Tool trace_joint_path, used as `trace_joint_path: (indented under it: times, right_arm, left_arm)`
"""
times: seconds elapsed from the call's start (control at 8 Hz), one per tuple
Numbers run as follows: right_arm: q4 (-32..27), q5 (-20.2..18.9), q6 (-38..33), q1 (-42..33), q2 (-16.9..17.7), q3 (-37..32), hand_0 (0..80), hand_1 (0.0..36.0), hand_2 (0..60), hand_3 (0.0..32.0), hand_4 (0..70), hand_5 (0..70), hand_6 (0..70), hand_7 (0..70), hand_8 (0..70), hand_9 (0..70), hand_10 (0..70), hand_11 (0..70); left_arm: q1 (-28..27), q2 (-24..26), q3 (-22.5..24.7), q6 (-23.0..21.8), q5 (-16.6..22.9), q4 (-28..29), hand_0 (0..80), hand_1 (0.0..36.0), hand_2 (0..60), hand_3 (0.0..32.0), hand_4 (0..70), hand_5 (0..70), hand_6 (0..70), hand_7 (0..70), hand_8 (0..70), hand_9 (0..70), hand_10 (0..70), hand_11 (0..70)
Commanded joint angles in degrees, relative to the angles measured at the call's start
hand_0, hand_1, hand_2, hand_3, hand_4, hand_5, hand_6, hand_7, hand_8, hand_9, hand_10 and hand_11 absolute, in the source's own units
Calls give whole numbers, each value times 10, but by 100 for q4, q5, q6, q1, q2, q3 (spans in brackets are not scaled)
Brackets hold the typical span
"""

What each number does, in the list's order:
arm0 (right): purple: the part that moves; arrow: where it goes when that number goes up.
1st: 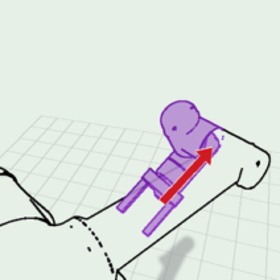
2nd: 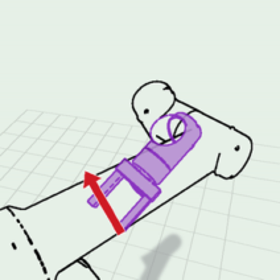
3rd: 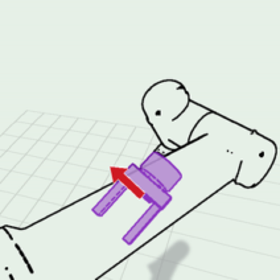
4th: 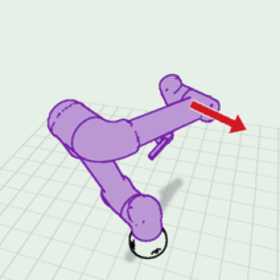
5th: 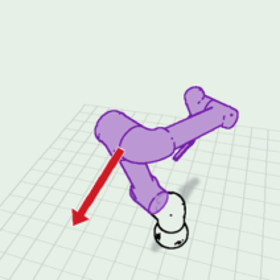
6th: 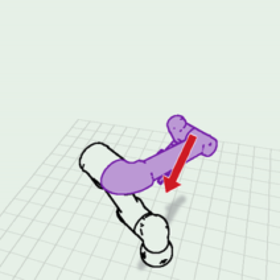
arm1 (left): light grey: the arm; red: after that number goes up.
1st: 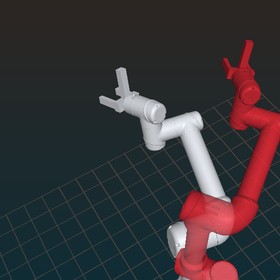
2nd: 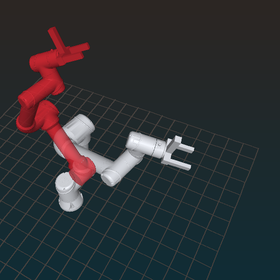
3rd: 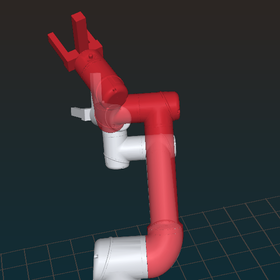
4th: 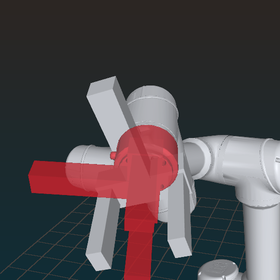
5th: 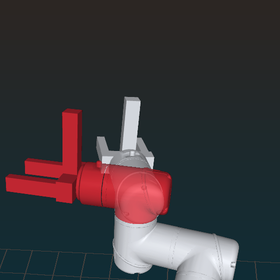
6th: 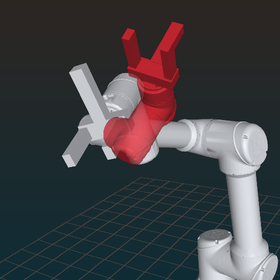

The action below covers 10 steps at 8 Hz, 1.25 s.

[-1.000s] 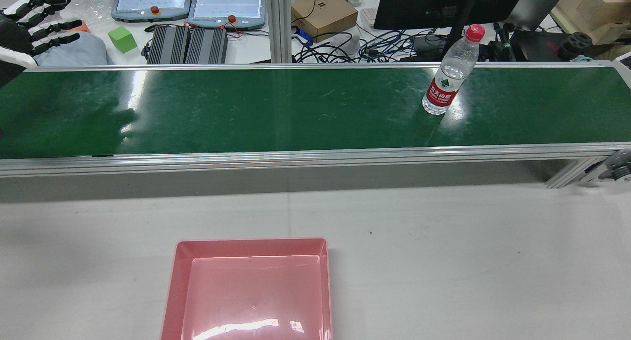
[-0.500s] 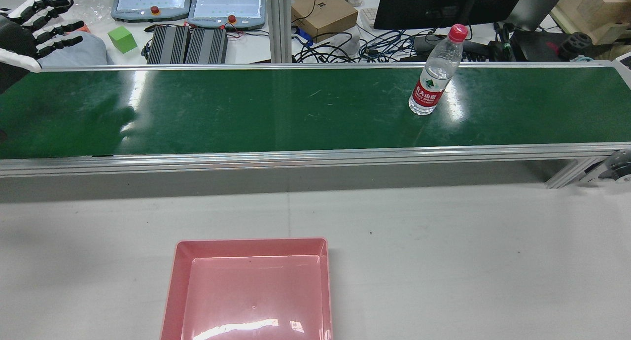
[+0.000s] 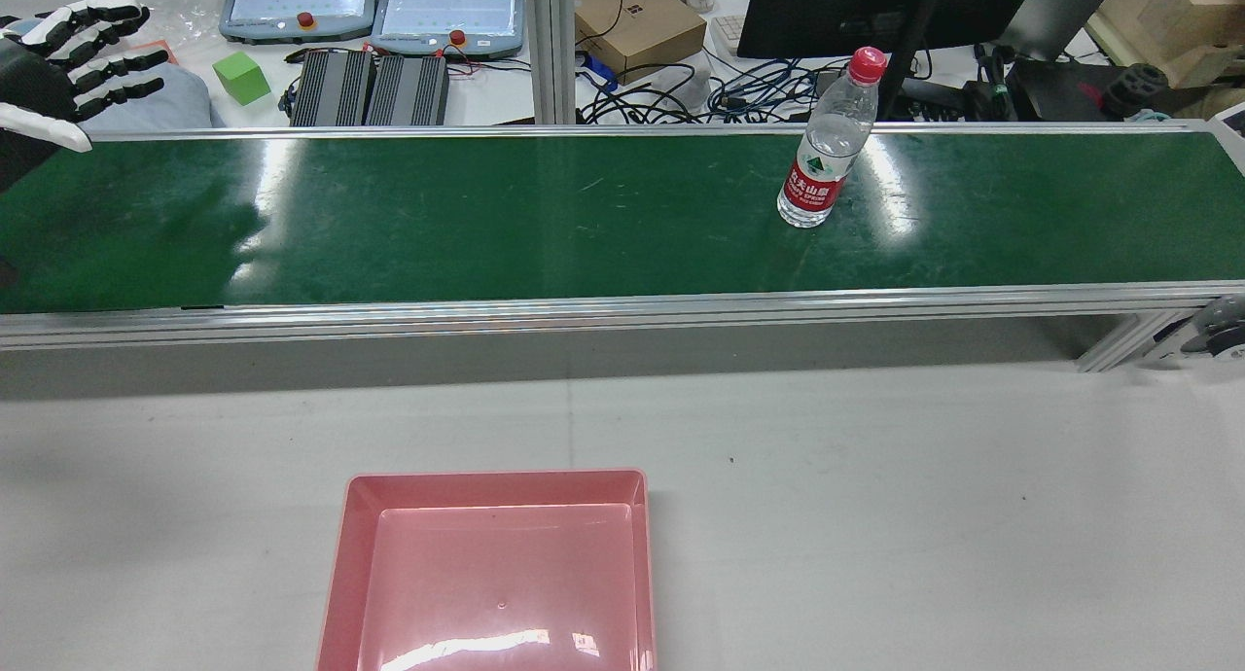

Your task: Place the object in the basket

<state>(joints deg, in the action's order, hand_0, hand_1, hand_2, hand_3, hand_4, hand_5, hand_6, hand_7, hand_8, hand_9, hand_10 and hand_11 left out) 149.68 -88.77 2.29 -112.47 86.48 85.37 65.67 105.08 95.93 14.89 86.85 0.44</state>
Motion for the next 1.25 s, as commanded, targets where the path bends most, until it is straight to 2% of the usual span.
trace_joint_path:
  times: [0.0, 0.38, 0.62, 1.12]
  right_arm:
    - [0, 0, 0, -3, 0, -3, 0, 0, 0, 0, 0, 0, 0, 0, 0, 0, 0, 0]
    - [0, 0, 0, -3, 0, -3, 0, 0, 0, 0, 0, 0, 0, 0, 0, 0, 0, 0]
    - [0, 0, 0, -3, 0, -3, 0, 0, 0, 0, 0, 0, 0, 0, 0, 0, 0, 0]
    - [0, 0, 0, -3, 0, -3, 0, 0, 0, 0, 0, 0, 0, 0, 0, 0, 0, 0]
  left_arm:
    - [7, 4, -74, 111, -1, 88, 572, 103, 0, 126, 0, 295, 53, 31, 102, 123, 59, 104]
    - [-11, 4, -74, 119, -1, 114, 573, 100, 0, 110, 39, 302, 68, 41, 132, 142, 71, 120]
    - [-107, 21, -100, 190, -1, 141, 568, 89, 0, 116, 31, 300, 66, 40, 130, 140, 74, 123]
    - [-107, 4, -118, 233, -19, 299, 566, 91, 0, 116, 21, 306, 67, 45, 132, 146, 81, 134]
